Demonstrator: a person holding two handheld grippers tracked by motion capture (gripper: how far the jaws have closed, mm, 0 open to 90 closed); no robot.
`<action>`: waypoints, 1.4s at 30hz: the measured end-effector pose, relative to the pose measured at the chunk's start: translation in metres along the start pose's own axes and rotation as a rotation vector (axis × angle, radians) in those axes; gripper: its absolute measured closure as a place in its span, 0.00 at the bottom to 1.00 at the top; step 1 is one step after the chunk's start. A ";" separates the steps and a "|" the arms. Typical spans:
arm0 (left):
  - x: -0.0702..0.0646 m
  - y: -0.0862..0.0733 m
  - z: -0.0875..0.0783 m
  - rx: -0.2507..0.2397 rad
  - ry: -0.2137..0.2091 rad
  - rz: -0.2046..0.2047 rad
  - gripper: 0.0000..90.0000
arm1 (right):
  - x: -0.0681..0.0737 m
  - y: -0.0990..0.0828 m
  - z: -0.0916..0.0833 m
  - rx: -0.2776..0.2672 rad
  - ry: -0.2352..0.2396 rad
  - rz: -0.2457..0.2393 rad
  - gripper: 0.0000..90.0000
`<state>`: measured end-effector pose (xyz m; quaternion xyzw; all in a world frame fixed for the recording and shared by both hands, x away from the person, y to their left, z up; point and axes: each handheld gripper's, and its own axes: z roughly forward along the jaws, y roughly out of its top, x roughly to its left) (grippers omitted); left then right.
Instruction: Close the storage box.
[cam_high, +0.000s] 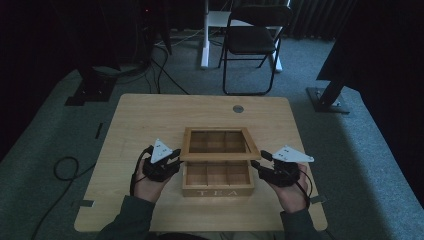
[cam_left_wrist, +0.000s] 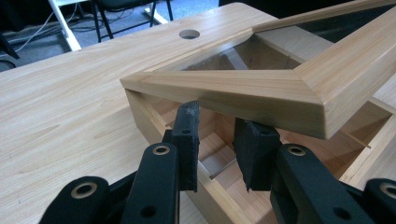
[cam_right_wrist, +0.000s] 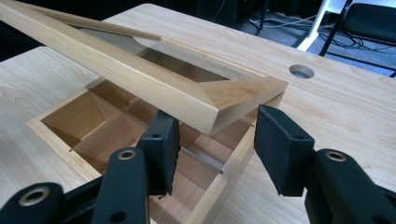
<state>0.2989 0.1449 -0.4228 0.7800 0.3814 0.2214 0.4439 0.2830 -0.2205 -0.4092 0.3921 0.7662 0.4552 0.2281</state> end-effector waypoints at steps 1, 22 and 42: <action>0.000 0.000 0.000 0.000 0.000 -0.001 0.79 | 0.000 0.000 0.000 0.006 -0.004 -0.002 0.56; -0.009 -0.016 -0.004 0.022 -0.021 -0.014 0.59 | 0.009 -0.018 0.002 0.020 -0.035 -0.018 0.56; -0.015 -0.029 -0.009 0.021 -0.062 -0.021 0.55 | 0.013 -0.033 0.004 0.023 -0.039 -0.017 0.56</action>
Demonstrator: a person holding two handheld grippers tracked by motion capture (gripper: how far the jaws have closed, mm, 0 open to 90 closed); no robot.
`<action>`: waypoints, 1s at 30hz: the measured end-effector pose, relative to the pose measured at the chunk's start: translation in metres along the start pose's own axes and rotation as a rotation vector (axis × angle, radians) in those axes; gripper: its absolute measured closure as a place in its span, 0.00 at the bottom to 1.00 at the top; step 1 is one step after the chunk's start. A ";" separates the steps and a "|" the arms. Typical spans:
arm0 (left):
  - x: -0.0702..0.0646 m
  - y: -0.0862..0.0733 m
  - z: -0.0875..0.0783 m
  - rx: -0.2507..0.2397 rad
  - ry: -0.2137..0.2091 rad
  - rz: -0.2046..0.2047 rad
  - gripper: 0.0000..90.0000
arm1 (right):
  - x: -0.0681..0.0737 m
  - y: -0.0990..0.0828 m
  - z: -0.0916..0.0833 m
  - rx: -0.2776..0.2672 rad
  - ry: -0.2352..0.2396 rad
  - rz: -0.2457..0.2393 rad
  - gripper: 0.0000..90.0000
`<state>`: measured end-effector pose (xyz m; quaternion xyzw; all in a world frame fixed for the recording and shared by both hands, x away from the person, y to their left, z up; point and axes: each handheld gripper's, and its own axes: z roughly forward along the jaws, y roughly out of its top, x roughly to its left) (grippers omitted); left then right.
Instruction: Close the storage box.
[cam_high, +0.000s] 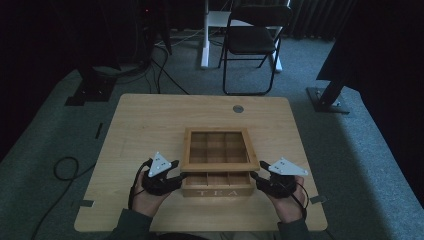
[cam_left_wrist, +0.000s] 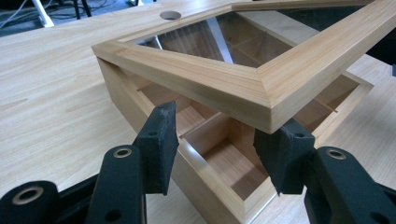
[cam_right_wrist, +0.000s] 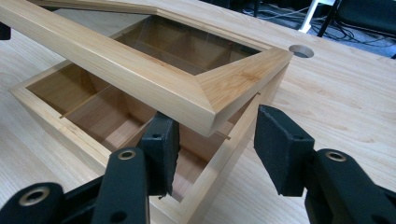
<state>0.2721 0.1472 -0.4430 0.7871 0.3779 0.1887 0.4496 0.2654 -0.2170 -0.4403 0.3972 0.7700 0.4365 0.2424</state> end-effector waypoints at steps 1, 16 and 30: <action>0.000 -0.001 0.000 0.000 -0.002 0.001 0.55 | 0.000 -0.001 0.000 0.000 0.002 0.000 0.56; -0.003 -0.012 0.005 0.028 0.004 0.006 0.55 | 0.003 -0.015 0.004 0.009 0.002 0.010 0.55; -0.005 -0.022 0.011 0.055 0.012 0.008 0.55 | 0.005 -0.025 0.008 0.029 0.002 0.013 0.55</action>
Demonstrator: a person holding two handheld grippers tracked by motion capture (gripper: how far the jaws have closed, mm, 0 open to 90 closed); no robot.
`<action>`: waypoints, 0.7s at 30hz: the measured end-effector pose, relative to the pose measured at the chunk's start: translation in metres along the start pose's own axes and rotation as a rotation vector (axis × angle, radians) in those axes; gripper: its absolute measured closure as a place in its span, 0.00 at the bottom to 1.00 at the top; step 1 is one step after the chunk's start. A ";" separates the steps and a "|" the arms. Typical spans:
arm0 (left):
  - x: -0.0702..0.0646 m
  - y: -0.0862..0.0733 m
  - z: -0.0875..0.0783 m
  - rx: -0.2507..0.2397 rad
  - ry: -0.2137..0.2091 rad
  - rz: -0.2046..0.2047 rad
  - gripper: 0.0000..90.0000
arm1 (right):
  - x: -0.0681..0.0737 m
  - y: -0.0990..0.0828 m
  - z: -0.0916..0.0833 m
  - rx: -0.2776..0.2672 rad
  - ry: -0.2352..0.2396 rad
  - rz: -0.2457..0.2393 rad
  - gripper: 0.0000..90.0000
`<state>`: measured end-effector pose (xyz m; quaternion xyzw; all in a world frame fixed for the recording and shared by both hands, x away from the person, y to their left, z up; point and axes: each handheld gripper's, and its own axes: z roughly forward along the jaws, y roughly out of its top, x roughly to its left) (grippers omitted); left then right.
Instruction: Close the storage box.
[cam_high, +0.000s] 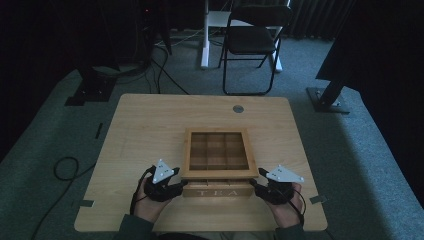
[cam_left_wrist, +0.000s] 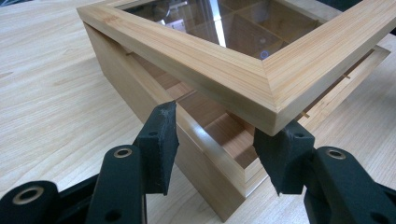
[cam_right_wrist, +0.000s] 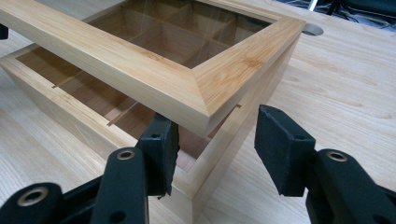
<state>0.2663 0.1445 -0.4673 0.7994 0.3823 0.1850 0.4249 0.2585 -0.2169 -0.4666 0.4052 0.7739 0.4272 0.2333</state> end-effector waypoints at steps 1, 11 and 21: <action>0.000 -0.001 0.000 0.002 0.002 -0.001 0.55 | 0.000 -0.001 0.001 0.001 -0.001 0.001 0.55; -0.002 -0.009 0.005 0.015 0.005 -0.011 0.56 | 0.001 -0.008 0.004 0.026 -0.001 -0.001 0.55; -0.003 -0.014 0.008 0.022 0.004 -0.015 0.56 | 0.002 -0.013 0.007 0.046 -0.007 -0.005 0.54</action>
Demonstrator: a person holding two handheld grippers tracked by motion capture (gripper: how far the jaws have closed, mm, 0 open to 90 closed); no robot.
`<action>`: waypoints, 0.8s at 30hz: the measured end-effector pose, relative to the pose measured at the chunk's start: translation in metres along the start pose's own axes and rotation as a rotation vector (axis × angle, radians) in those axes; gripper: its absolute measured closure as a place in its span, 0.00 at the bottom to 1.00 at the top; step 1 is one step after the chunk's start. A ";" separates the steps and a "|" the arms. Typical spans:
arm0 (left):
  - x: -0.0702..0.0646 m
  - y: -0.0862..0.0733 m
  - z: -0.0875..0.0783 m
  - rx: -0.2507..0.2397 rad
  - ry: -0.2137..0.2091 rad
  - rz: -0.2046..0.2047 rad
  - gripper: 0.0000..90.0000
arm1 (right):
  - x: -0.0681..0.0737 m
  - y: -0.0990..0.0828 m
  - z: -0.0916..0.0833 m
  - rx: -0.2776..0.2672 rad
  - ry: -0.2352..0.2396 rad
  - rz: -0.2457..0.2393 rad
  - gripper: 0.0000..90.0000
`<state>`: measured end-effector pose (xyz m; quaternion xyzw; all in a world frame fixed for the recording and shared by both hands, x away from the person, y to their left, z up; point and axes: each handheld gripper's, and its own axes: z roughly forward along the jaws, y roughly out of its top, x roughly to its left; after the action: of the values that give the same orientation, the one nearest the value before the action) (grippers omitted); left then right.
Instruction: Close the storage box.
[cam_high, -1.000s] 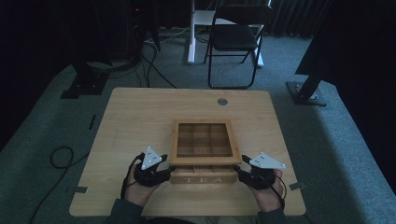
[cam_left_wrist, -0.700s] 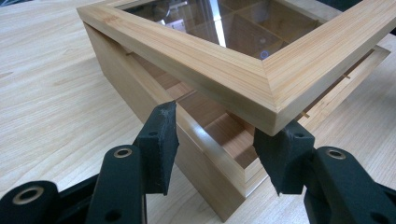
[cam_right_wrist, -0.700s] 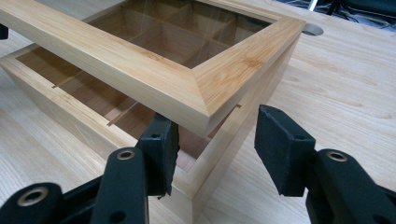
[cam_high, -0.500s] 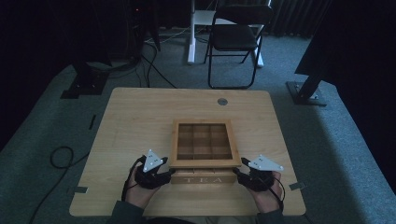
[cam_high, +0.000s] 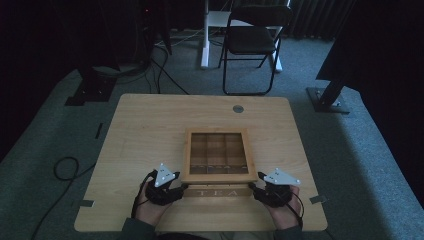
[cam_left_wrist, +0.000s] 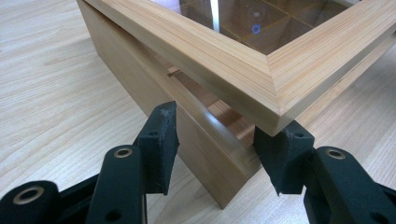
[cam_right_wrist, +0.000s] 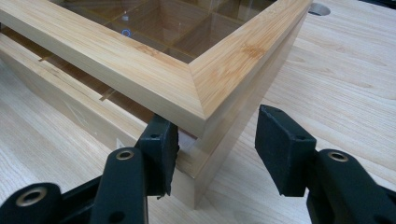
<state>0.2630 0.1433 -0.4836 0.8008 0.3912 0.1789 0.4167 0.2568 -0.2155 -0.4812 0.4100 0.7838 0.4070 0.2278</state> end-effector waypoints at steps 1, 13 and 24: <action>0.000 0.000 0.000 0.000 0.002 0.001 0.55 | 0.000 0.000 0.000 0.000 -0.001 0.001 0.54; -0.002 -0.002 -0.002 -0.005 0.006 0.006 0.55 | -0.004 -0.005 -0.007 -0.005 -0.011 0.020 0.55; -0.005 -0.006 -0.007 -0.007 -0.005 0.004 0.55 | -0.004 -0.010 -0.013 0.006 -0.012 0.028 0.54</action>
<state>0.2524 0.1449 -0.4846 0.8007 0.3878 0.1791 0.4201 0.2456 -0.2274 -0.4823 0.4241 0.7778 0.4053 0.2255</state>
